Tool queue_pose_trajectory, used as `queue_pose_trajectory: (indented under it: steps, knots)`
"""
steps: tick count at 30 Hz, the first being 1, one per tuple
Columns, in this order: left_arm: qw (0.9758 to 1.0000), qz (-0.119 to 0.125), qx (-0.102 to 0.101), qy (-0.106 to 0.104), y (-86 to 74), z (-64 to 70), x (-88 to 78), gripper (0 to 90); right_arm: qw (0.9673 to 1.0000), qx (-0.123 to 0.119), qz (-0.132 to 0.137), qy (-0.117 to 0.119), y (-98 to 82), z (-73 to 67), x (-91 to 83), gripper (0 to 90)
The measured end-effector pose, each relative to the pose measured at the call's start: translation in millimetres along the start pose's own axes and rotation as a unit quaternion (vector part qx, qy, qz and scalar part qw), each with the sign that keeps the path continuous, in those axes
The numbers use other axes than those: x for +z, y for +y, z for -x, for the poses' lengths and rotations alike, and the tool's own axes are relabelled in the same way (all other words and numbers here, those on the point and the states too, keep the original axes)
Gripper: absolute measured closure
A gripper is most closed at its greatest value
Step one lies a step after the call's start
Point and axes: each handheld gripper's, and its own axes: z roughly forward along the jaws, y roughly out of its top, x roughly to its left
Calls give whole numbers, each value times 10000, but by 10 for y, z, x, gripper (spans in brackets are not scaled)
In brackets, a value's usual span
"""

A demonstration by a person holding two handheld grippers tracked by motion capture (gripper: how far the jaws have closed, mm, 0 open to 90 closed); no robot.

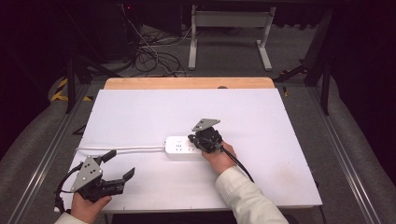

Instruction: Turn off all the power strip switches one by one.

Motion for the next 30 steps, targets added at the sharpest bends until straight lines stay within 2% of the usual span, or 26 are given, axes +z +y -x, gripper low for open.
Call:
queue_pose_trajectory:
  steps: [7, 21, 30]
  knots:
    - [10000, -11, 47, 4, 0, -11, 3, 151, 10000, 0, -12, -62, 1, -15, -1, 900]
    - [10000, -4, 12, 8, 2, -8, -2, 151, 9999, 100, 102, -88, -34, -24, 1, 900]
    - [10000, 6, 11, 33, 3, -10, -6, 151, 9998, 31, 74, -186, -31, -52, 8, 900]
